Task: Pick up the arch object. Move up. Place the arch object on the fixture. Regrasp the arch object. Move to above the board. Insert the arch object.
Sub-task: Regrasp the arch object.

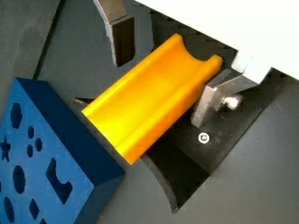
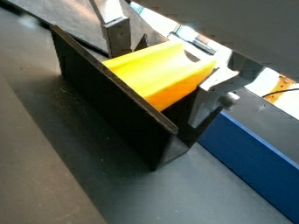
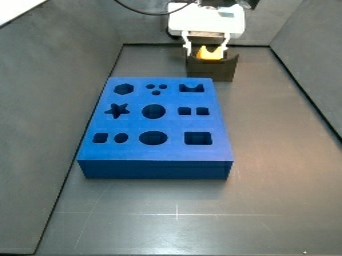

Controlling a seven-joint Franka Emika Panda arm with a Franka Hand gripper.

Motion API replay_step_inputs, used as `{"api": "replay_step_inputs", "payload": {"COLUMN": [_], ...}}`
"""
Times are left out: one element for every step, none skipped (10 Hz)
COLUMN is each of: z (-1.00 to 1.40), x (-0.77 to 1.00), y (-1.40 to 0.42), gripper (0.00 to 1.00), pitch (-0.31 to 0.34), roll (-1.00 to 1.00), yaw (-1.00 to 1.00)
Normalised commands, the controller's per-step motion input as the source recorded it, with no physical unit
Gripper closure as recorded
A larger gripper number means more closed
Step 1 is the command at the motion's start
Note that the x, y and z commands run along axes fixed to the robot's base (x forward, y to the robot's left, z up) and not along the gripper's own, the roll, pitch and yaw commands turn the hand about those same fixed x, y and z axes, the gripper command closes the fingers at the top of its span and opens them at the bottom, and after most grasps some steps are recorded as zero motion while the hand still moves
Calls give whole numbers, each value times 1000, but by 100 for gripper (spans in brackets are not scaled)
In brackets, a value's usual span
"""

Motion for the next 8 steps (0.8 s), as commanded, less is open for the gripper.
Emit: {"api": "replay_step_inputs", "payload": {"z": [1000, 1000, 1000, 1000, 1000, 1000, 920, 786], "x": [0, 3, -9, -19, -24, -28, -30, -30], "y": [0, 4, 2, -3, -1, 2, 4, 1], "gripper": [0, 0, 0, 0, 0, 0, 0, 0], "pitch": [8, 11, 24, 43, 61, 78, 86, 94], "roll": [4, 10, 22, 36, 40, 41, 43, 44], "yaw": [44, 46, 46, 36, 30, 13, 3, -11]}}
